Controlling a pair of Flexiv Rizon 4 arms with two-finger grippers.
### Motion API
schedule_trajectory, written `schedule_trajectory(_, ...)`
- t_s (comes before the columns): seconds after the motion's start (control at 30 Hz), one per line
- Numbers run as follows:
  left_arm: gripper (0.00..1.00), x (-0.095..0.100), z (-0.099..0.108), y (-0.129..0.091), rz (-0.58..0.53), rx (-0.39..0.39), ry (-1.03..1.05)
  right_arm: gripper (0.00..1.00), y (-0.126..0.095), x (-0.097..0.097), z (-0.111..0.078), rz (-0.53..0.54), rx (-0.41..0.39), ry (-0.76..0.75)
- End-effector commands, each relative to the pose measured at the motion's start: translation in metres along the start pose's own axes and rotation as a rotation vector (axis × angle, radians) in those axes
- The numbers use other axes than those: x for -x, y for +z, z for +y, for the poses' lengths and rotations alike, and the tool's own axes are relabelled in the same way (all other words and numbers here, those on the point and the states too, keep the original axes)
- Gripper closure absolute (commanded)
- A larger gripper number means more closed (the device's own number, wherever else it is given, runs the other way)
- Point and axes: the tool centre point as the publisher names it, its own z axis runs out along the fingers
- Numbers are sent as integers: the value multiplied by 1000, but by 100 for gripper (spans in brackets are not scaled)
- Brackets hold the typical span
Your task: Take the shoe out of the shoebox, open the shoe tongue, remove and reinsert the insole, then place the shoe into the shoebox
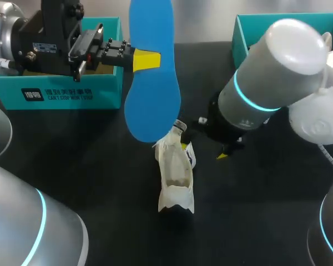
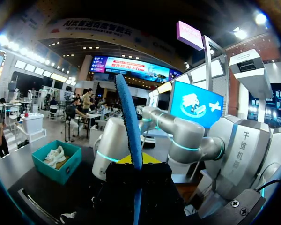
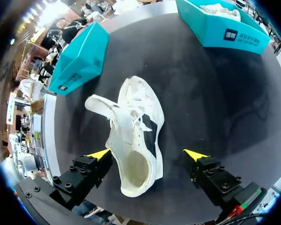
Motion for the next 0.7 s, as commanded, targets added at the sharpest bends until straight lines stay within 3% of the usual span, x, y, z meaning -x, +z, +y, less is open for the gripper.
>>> schedule_trajectory(0.03,100,2,0,1,2,3,1,0,-40,28,4,218,24,-3)
schedule_trajectory(0.17,100,2,0,1,2,3,1,0,-62,31,15,264,4,-7)
schedule_trajectory(0.33,100,2,0,1,2,3,1,0,-84,29,29,464,13,-14)
schedule_trajectory(0.7,100,2,0,1,2,3,1,0,-86,29,32,476,11,-12)
